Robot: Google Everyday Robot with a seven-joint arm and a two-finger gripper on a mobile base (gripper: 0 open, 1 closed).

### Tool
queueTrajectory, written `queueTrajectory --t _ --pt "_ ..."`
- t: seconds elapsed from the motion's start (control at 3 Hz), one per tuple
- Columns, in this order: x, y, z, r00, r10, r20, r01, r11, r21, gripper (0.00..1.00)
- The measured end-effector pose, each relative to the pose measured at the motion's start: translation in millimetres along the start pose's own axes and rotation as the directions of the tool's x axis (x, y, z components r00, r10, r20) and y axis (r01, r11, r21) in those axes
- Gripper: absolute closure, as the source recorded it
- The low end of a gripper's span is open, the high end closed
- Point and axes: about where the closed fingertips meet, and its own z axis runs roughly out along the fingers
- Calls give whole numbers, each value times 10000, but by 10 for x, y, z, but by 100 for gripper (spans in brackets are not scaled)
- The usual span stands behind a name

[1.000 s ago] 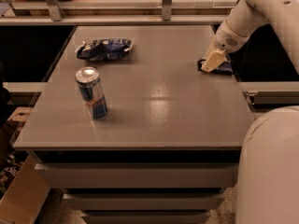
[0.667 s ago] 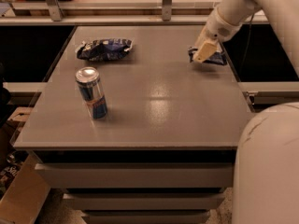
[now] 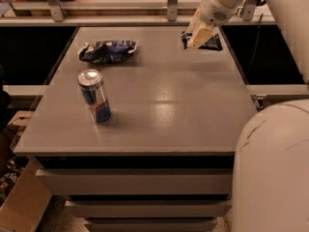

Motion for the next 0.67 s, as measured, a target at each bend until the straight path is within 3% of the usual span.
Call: queueTrajectory --t 0.33,0.67 --pt "-23 39 107 9996 -46 291 54 9996 -276 100" --pt "-371 155 325 9902 -686 1216 797 9929 -888 100"
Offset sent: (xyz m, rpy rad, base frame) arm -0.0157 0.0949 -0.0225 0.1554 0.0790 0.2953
